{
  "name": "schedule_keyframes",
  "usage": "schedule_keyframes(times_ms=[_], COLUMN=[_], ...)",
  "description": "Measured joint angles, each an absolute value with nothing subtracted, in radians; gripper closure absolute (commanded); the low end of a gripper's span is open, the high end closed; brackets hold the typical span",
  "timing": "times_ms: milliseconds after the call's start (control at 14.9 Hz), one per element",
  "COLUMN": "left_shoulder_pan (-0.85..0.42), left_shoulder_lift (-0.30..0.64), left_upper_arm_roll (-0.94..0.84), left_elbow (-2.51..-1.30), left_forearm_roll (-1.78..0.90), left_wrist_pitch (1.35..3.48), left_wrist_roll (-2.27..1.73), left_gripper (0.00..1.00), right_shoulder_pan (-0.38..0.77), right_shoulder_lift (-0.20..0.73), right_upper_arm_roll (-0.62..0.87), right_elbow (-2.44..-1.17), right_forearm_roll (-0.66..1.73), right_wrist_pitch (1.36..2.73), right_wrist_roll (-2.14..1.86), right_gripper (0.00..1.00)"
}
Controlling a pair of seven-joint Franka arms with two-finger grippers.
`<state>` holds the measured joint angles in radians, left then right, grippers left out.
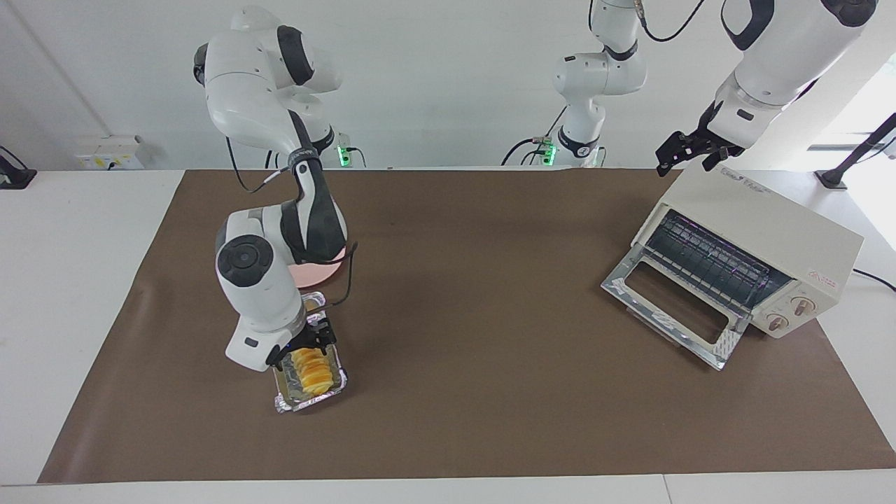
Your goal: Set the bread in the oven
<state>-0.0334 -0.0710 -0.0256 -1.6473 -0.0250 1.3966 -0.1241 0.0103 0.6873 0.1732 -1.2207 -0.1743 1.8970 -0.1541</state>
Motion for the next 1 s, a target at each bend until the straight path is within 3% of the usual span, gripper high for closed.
schedule_keyframes(times_ms=[201, 468, 602, 669, 736, 803, 870, 1003], left_shoulder_pan=[-0.033, -0.033, -0.033, -0.033, -0.033, -0.033, -0.033, -0.033], left_shoulder_lift=[-0.071, -0.071, -0.071, -0.071, -0.071, -0.071, -0.071, -0.071], left_upper_arm_roll=[-0.026, -0.026, -0.026, -0.026, -0.026, -0.026, -0.026, -0.026], left_elbow=[-1.647, -1.647, -1.647, -1.647, -1.647, -1.647, -1.647, -1.647], left_forearm_roll=[-0.025, -0.025, -0.025, -0.025, -0.025, -0.025, -0.025, -0.025], left_wrist_pitch=[1.397, 1.397, 1.397, 1.397, 1.397, 1.397, 1.397, 1.397], left_wrist_roll=[-0.124, -0.124, -0.124, -0.124, -0.124, -0.124, -0.124, -0.124], left_gripper=[0.0, 0.0, 0.0, 0.0, 0.0, 0.0, 0.0, 0.0], right_shoulder_pan=[-0.034, -0.069, -0.069, -0.07, -0.072, -0.073, -0.073, -0.073], right_shoulder_lift=[0.688, 0.697, 0.697, 0.697, 0.697, 0.695, 0.693, 0.687], right_upper_arm_roll=[0.172, 0.172, 0.172, 0.172, 0.171, 0.17, 0.17, 0.17], right_elbow=[-1.215, -1.306, -1.374, -1.4, -1.42, -1.433, -1.442, -1.449], right_forearm_roll=[-0.18, -0.217, -0.239, -0.243, -0.244, -0.245, -0.245, -0.246], right_wrist_pitch=[1.926, 2.088, 2.171, 2.202, 2.224, 2.238, 2.243, 2.243], right_wrist_roll=[-0.24, -0.28, -0.28, -0.28, -0.28, -0.28, -0.281, -0.281], right_gripper=[0.0, 0.01, 0.11, 0.28, 0.54, 0.94, 1.0, 1.0])
